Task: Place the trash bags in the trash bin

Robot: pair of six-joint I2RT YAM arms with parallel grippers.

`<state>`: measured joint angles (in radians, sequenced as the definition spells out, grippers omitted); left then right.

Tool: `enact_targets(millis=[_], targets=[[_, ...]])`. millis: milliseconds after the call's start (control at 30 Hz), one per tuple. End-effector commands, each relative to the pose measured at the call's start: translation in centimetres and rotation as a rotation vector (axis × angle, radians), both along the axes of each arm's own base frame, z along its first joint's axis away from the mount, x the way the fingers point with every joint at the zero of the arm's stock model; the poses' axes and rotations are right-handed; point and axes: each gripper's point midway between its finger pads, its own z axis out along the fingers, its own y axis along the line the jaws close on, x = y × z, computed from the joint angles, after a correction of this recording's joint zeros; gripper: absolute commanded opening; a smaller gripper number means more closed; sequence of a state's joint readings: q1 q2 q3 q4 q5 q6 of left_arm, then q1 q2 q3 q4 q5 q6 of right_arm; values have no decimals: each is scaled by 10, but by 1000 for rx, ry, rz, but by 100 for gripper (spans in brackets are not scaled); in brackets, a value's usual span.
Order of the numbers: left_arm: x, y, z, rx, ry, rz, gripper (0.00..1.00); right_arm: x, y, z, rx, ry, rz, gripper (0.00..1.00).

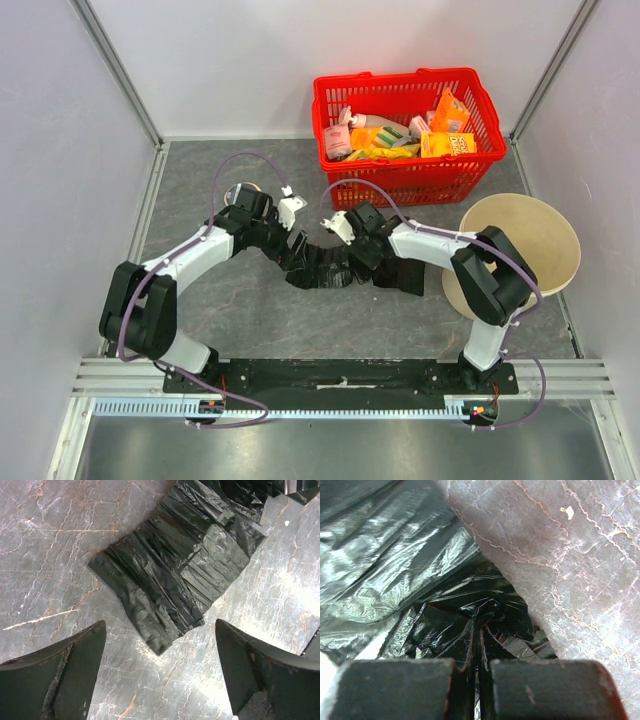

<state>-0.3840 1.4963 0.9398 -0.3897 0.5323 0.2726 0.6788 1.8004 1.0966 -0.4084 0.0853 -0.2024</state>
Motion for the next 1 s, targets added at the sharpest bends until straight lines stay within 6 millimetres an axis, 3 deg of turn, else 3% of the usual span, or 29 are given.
enact_targets(millis=[0, 133, 233, 333, 500, 967], targets=[[19, -2, 17, -5, -141, 21, 96, -22, 0, -11, -15, 136, 39, 0], [11, -10, 34, -22, -209, -14, 97, -24, 7, -11, 17, 175, 48, 0], [-10, -31, 42, -11, -273, -110, 98, -22, 10, -12, 44, 206, 38, 0], [-29, -51, 30, 57, -319, -195, 98, -19, 10, -13, 71, 237, 27, 0], [-37, -69, 2, 136, -356, -252, 99, -18, 4, -18, 88, 284, 7, 0], [-20, -102, -36, 222, -395, -259, 100, -19, -8, -27, 88, 335, -21, 0]])
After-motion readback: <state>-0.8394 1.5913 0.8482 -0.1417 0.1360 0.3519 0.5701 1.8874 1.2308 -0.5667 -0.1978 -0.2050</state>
